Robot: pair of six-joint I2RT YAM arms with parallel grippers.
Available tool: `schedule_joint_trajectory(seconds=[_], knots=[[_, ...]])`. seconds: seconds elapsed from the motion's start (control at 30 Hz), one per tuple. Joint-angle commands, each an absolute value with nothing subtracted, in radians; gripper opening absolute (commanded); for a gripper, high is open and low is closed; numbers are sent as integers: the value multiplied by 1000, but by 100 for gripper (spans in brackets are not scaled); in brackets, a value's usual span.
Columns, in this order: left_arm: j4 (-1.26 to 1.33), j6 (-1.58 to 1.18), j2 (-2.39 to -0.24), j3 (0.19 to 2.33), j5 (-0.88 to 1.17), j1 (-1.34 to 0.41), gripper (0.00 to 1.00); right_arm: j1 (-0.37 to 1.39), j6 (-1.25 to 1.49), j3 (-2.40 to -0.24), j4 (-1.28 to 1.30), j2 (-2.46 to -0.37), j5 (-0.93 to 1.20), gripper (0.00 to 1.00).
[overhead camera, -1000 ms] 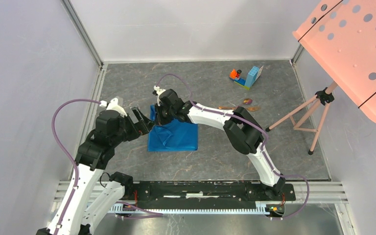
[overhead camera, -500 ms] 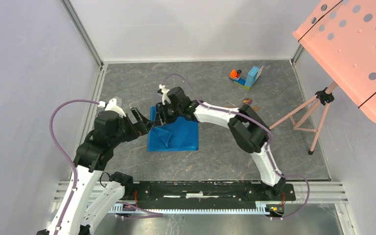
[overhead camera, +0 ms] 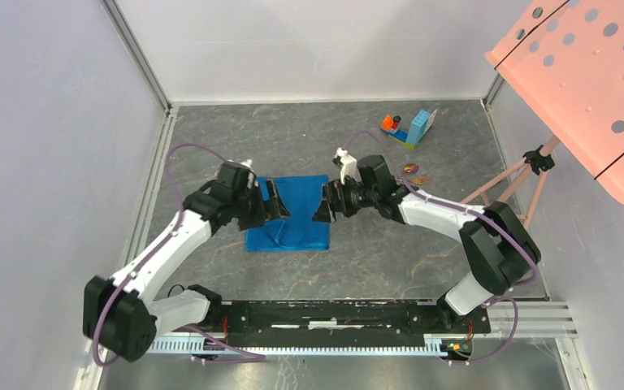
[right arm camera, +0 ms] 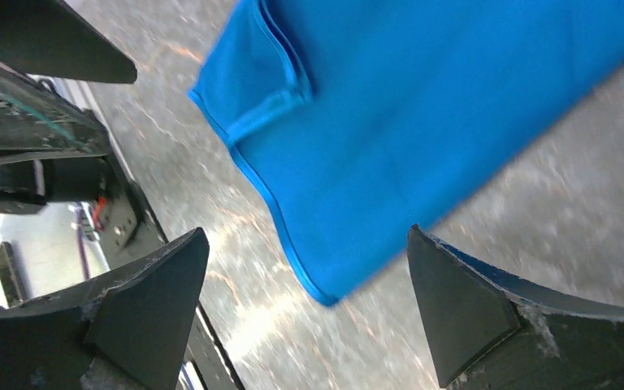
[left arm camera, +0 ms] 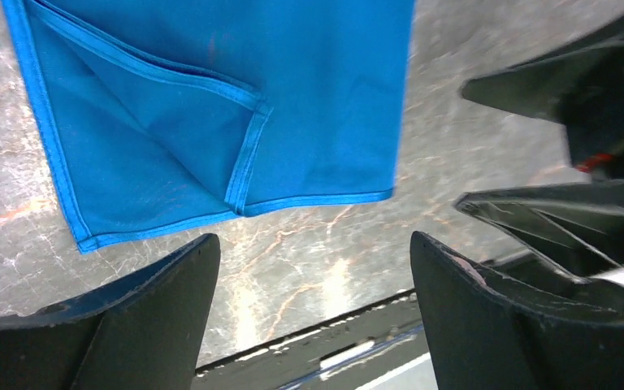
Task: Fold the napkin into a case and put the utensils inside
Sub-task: Fold the rectangle-folded napkin at the center of the board, then smooth out the square-folded napkin at the center of the board.
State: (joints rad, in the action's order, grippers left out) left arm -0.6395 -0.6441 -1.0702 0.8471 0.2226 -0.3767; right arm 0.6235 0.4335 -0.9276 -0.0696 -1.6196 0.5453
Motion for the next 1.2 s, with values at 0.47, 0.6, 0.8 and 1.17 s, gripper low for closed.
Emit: schedule_joint_trajectory(seconds=[0.47, 0.6, 0.8, 1.17], knots=[[-911, -672, -1734, 1210, -666, -850, 83, 458, 324, -672, -109, -1419, 544, 98], [-908, -668, -1784, 1217, -670, -856, 83, 452, 337, -652, -133, -1409, 566, 98], [-908, -657, -1831, 1232, -709, -856, 80, 451, 350, -638, -153, -1407, 582, 98], [-963, -807, -1753, 1151, -842, -853, 78, 451, 369, -629, -167, -1410, 597, 98]])
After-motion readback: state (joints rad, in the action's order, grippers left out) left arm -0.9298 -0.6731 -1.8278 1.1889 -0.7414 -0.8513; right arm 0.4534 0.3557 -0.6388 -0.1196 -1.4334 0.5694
